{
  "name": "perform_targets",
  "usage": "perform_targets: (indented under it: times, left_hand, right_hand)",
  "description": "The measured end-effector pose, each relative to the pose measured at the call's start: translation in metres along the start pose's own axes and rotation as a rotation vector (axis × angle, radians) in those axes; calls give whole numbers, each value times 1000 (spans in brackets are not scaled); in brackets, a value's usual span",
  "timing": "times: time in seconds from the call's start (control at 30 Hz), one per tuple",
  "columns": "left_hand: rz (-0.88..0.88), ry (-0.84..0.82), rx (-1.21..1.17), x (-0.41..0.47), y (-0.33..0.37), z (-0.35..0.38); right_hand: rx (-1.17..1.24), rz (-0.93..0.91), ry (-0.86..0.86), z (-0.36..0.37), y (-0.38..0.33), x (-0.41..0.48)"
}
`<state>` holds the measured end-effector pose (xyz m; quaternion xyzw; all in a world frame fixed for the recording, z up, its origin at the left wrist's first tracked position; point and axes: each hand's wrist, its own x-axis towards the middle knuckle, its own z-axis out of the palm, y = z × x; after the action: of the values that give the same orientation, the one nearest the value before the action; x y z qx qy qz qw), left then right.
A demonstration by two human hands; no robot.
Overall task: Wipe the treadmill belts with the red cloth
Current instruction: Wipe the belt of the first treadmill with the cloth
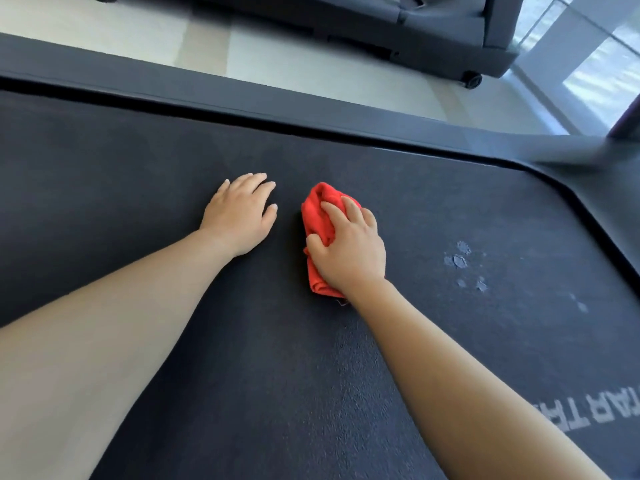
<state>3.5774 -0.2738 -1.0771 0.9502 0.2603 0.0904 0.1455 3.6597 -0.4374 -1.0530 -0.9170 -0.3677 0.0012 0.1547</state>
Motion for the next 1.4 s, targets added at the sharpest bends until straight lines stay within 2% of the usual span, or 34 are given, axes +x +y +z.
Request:
perform_targets:
  times: [0.27, 0.47, 0.63, 0.93, 1.27, 1.4]
  left_hand:
    - [-68, -34, 16, 40, 44, 22]
    - [-86, -13, 73, 50, 44, 29]
    - [-91, -6, 68, 51, 42, 29]
    - [-51, -20, 58, 40, 47, 25]
    - [78, -86, 53, -24, 85, 32]
    - [100, -97, 72, -37, 93, 34]
  right_hand:
    - [52, -22, 46, 6, 27, 50]
    - [49, -59, 42, 9, 45, 118]
    - [48, -65, 23, 7, 41, 134]
    - [-3, -18, 24, -6, 51, 36]
    - [-24, 92, 85, -21, 57, -81]
    - [-3, 99, 103, -23, 66, -85]
